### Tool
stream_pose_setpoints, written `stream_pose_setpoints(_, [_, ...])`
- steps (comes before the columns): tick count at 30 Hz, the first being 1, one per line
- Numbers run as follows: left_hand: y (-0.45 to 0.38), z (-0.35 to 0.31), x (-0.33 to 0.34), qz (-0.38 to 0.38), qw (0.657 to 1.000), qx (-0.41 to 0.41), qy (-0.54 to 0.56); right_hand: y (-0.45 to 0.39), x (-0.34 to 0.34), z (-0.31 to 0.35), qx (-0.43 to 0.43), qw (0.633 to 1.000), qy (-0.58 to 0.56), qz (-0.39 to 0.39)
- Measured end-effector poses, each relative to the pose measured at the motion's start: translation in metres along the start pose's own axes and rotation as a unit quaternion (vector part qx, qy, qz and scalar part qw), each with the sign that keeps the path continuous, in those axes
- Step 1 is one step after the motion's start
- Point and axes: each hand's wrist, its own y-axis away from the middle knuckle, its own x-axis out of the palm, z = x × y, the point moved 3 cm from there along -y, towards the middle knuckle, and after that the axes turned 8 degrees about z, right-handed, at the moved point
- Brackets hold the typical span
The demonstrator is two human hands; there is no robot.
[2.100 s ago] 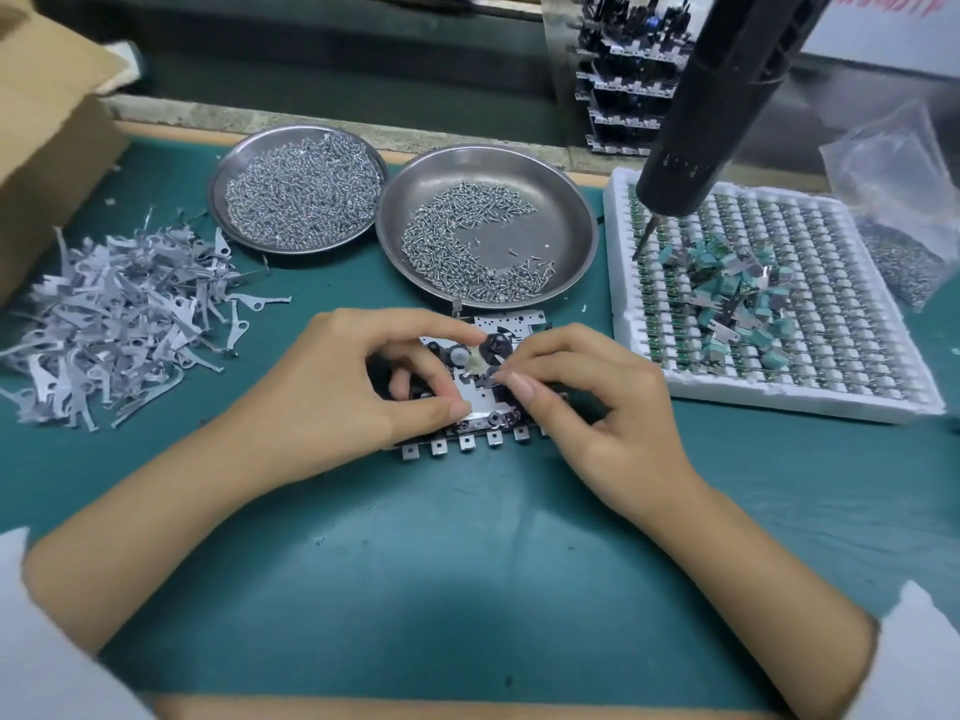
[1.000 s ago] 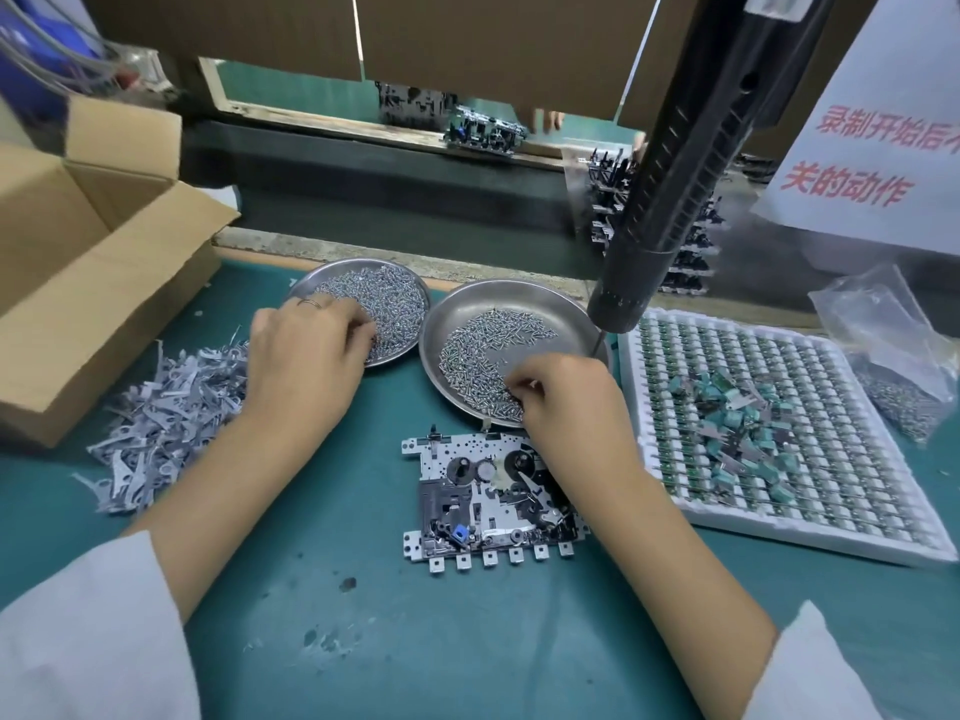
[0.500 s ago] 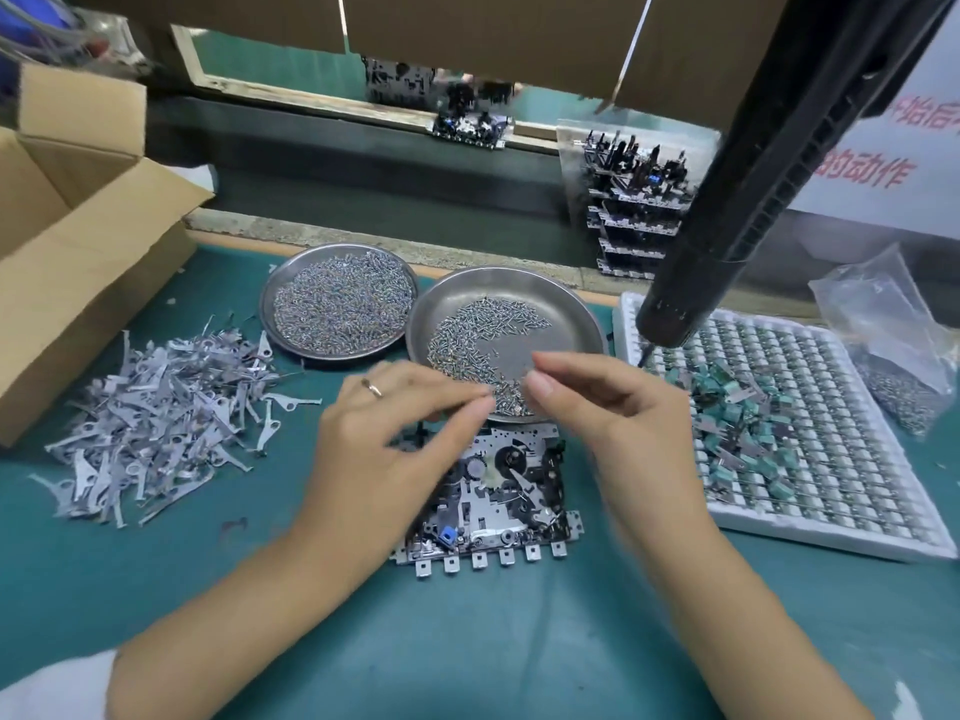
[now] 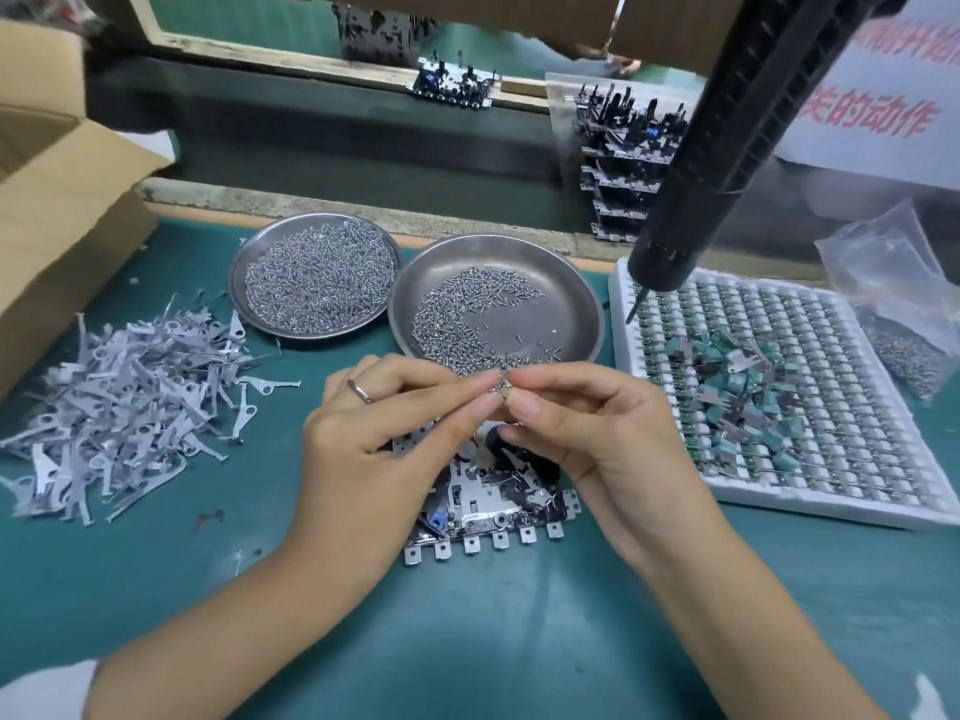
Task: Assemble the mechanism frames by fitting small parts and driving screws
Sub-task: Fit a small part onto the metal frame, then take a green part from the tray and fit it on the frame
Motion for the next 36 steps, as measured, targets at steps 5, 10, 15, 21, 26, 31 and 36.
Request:
stream_pose_setpoints(5, [-0.004, 0.002, -0.002, 0.021, 1.0, 0.02, -0.009, 0.0, 0.001, 0.001, 0.01, 1.0, 0.001, 0.01])
stream_pose_setpoints(10, [-0.005, 0.004, -0.001, 0.034, 0.999, 0.022, 0.002, 0.001, -0.001, 0.002, 0.017, 1.0, -0.002, 0.014])
stream_pose_setpoints(15, [-0.005, 0.002, 0.0, 0.055, 0.998, 0.037, -0.024, 0.001, -0.004, 0.003, 0.05, 0.999, 0.01, 0.02])
stream_pose_setpoints(21, [-0.005, 0.0, -0.001, 0.068, 0.998, 0.014, 0.014, 0.0, -0.005, 0.002, 0.078, 0.996, -0.01, 0.035])
stream_pose_setpoints(26, [-0.006, -0.001, -0.002, 0.082, 0.996, 0.018, 0.006, 0.0, -0.006, 0.003, 0.094, 0.995, -0.011, 0.035])
stream_pose_setpoints(31, [-0.005, -0.003, -0.003, 0.087, 0.989, 0.109, -0.055, 0.001, -0.008, 0.004, 0.105, 0.994, 0.014, 0.031])
stream_pose_setpoints(36, [-0.003, -0.002, 0.0, 0.113, 0.972, 0.186, -0.086, 0.001, -0.013, 0.003, 0.141, 0.989, 0.017, 0.036])
